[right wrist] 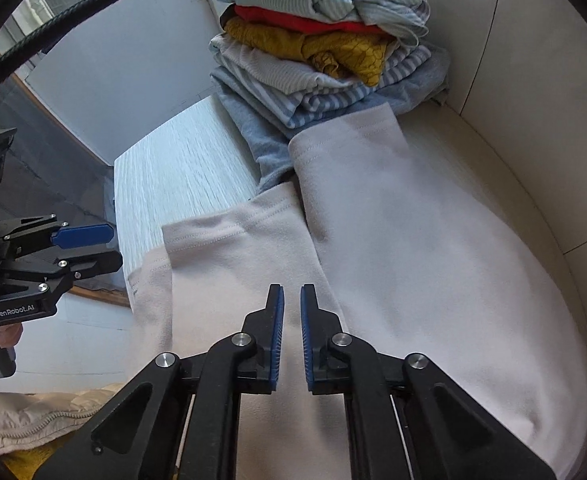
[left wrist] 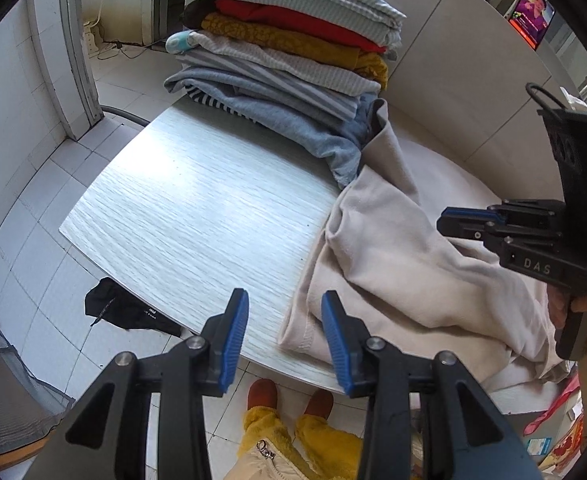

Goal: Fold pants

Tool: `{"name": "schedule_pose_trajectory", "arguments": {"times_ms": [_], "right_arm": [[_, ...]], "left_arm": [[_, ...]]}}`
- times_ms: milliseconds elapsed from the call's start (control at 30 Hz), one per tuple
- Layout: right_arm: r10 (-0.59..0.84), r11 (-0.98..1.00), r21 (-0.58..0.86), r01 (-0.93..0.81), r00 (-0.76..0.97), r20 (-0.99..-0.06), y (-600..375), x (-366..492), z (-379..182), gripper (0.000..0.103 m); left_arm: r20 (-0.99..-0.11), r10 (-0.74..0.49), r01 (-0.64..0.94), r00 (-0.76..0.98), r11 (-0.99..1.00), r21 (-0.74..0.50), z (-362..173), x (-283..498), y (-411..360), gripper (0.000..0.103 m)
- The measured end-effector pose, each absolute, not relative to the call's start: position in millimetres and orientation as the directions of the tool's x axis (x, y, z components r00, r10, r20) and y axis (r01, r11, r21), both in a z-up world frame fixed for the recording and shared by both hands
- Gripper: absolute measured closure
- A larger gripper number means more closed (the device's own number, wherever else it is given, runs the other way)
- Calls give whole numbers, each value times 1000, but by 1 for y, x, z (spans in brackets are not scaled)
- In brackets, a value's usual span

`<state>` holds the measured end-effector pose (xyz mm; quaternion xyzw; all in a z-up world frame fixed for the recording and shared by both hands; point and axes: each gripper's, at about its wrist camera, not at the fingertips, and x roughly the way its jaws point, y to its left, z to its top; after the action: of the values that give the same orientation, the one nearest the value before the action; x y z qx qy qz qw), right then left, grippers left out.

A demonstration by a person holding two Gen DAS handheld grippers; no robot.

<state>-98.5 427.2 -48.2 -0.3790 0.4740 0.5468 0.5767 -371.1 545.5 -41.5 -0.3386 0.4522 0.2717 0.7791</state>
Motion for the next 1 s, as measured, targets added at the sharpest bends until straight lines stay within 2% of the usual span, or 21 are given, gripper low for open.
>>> {"name": "schedule_pose_trajectory", "arguments": {"times_ms": [33,67,300,367,400,600,700,867,1000], "right_arm": [[241,121,53,-991,-23,-970,430,-95,-51,79],[222,122,41,-992,-13,-975,432,-92,-55,77],[173,67,109,-992,-97,-980,442,-95,-75,77],[199,34,111,-993,-102,-975,441,-102,-71,83],[207,27,107,-994,-99,-973,441,-104,-70,94],[302,102,102,-990,-66,-951,429,-91,-46,97],[400,191,47,-980,34,-916,416,-80,-6,97],[537,246,-162,-956,273,-798,408,-108,74,97],[526,209,-244,-947,319,-789,418,-157,67,97]], "left_arm": [[-889,116,-729,443,624,-282,-42,-370,544,64],[-889,114,-728,443,625,-282,-43,-370,543,64],[-893,108,-740,436,608,-288,-49,-380,539,64],[-893,111,-747,437,598,-291,-49,-383,540,64],[-892,113,-749,437,595,-291,-49,-384,541,64],[-888,119,-748,443,596,-293,-46,-386,543,64],[-886,120,-746,448,597,-296,-45,-385,544,64],[-883,123,-744,453,598,-298,-44,-385,547,64],[-883,123,-747,453,593,-301,-46,-388,547,64]]}}
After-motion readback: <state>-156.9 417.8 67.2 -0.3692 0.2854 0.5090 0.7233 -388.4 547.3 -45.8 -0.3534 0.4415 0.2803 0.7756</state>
